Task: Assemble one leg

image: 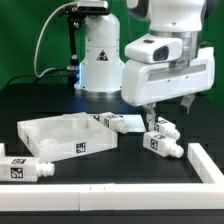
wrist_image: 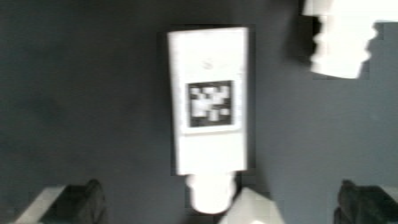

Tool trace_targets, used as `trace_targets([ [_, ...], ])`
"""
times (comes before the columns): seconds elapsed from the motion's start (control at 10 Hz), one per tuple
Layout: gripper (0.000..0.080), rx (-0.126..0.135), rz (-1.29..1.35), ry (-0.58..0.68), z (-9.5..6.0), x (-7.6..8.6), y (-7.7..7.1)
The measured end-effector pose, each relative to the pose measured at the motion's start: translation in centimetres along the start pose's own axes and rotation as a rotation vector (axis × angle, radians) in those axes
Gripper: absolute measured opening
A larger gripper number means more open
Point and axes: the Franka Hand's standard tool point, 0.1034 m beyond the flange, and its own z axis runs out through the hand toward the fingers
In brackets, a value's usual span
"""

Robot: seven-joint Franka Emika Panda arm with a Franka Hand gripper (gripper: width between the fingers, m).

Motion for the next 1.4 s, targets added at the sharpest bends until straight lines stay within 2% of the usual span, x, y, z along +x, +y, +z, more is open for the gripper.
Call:
trace_targets([
  [0.2, 0.0649, 0.001, 0.002, -0.002, 0.2, -0.1, 0.1],
  [0.4, 0.0649, 0.000, -0.004, 0.038, 3.0, 0.1, 0.3],
  [0.5, 0.0649, -0.001, -0.014, 0.046, 3.8, -0.1, 0.8],
  [0.6, 0.0649, 0.002, -0.026, 0.046, 4.5, -0.3, 1.4],
  [0.8, 0.0649, -0.004, -0.020, 0.080, 5.8, 0.1, 1.5],
  [1.0, 0.0649, -0.010, -0.021, 0.102, 6.2, 0.2, 1.8],
  [1.1, 0.0517, -0.010, -0.021, 0.102, 6.2, 0.2, 1.8],
  [1.2, 0.0517, -0.010, -0.021, 0.102, 6.2, 0.2, 1.8],
  [1.3, 0.0378, -0.010, -0.022, 0.102, 6.2, 0.2, 1.8],
  [1.4, 0.0285, -0.010, -0.019, 0.103, 6.0, 0.3, 1.7],
])
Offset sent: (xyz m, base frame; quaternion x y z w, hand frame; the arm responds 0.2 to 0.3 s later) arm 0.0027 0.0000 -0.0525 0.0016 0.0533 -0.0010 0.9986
